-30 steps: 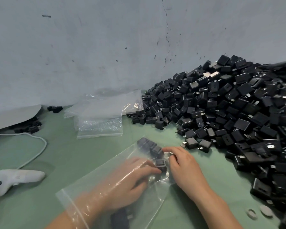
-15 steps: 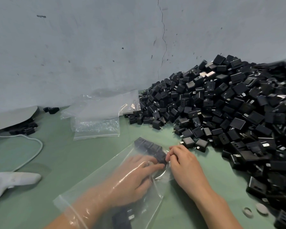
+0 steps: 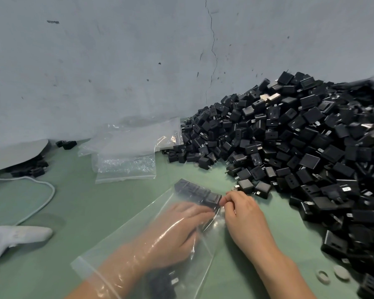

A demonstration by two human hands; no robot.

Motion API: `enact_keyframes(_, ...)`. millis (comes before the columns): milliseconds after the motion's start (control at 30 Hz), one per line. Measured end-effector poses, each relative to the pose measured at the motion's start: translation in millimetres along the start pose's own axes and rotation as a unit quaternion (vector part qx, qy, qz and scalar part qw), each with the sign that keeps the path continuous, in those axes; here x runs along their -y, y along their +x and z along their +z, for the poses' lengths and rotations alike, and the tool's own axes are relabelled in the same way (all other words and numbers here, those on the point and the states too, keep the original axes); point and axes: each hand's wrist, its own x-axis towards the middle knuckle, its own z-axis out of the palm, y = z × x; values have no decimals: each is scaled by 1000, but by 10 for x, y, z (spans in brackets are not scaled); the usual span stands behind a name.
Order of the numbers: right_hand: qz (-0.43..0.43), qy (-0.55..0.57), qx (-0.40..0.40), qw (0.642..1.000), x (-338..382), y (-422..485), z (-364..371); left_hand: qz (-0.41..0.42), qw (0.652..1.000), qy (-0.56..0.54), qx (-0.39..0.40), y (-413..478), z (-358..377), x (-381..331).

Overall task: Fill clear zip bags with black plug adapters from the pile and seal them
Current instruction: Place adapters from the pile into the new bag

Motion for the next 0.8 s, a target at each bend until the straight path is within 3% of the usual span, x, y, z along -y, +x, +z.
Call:
enact_keyframes(200, -1, -5, -2, 1000, 2, -12, -10, -14, 999, -32, 32, -68, -161, -90)
enact_keyframes(367, 9, -17, 11, 1000, 28, -25, -14, -109, 986, -125, -31, -361, -586, -357)
enact_keyframes(667, 30, -27, 23, 999, 89, -70, -29, -94, 993, 16, 74, -1065, -962, -404)
enact_keyframes(800, -11, -30, -16, 999, 212, -125, -18, -70, 997, -13, 26, -892, -839, -414)
